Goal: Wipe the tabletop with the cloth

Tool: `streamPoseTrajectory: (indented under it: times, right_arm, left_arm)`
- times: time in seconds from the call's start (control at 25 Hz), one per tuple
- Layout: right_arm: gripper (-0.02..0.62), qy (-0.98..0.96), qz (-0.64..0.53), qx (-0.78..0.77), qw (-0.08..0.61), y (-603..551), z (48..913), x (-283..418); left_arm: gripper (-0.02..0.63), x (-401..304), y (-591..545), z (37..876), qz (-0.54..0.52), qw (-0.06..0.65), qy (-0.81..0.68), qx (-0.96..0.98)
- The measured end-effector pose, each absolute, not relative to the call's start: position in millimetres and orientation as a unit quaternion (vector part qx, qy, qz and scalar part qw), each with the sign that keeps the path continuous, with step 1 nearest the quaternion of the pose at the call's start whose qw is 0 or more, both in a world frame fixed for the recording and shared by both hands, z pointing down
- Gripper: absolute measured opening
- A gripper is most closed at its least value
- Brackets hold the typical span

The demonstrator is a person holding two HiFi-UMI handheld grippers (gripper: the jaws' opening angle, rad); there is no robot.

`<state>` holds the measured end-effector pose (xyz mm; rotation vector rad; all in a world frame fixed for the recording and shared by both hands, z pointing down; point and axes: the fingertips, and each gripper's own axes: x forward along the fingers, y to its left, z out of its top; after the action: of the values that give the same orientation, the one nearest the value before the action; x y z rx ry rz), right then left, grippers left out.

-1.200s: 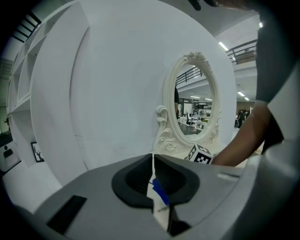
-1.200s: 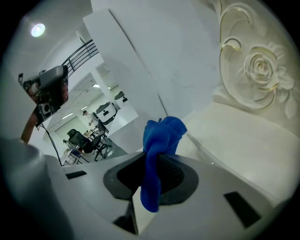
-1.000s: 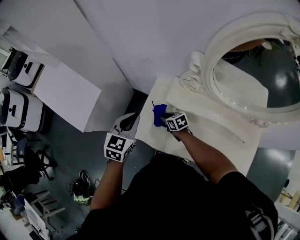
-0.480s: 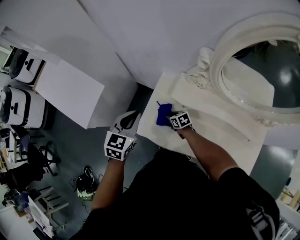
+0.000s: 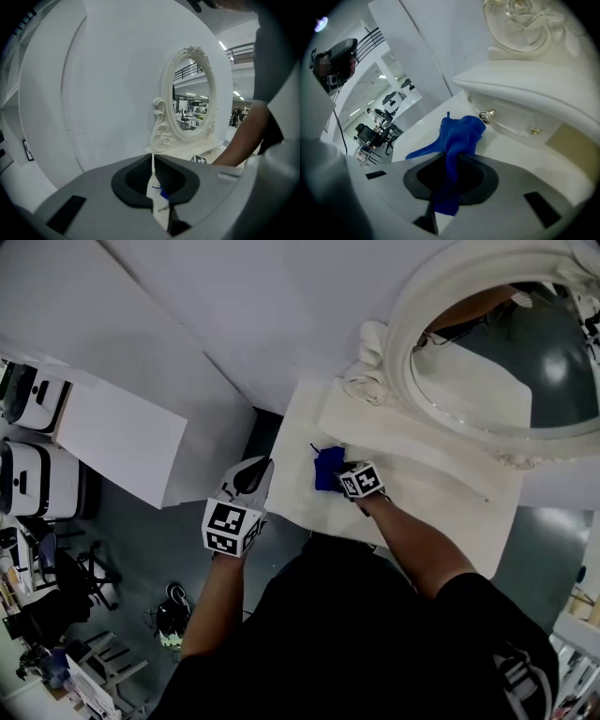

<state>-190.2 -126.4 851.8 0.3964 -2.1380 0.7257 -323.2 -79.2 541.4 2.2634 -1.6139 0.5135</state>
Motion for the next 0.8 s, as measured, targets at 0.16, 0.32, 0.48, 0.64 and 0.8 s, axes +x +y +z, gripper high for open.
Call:
streamPoseTrajectory:
  times: [0.16,0.32,0.48,0.64,0.8]
  right_arm:
    - [0.06,-0.843,0.291,0.184,0.412,-133.8,851.2,-150.1]
    - [0.06,-0.832,0.299,0.218,0.413,-139.8,850.5,-103.6]
    - [0.06,-0.82,0.308,0.251,0.412,-145.1,851.9,-50.5]
    - [0.06,-0.807,0.324,0.284,0.405,-144.4,854.0,3.4]
    - [0.06,-0.794,0.336,0.315,0.396,-144.4,852.9,54.4]
  left_arm:
    - [0.021,-295.5,-90.1,542.3,0.184,0.153,-0.541,0.806]
    - [0.021,-265.8,-103.5,540.5,0.189,0.146,-0.516,0.823]
    - [0.02,-230.7,-115.6,540.4,0.193,0.139,-0.491,0.838]
    - [0.02,-190.2,-125.7,541.8,0.2,0.131,-0.461,0.855]
    - [0.021,-153.5,-135.6,539.6,0.204,0.125,-0.437,0.867]
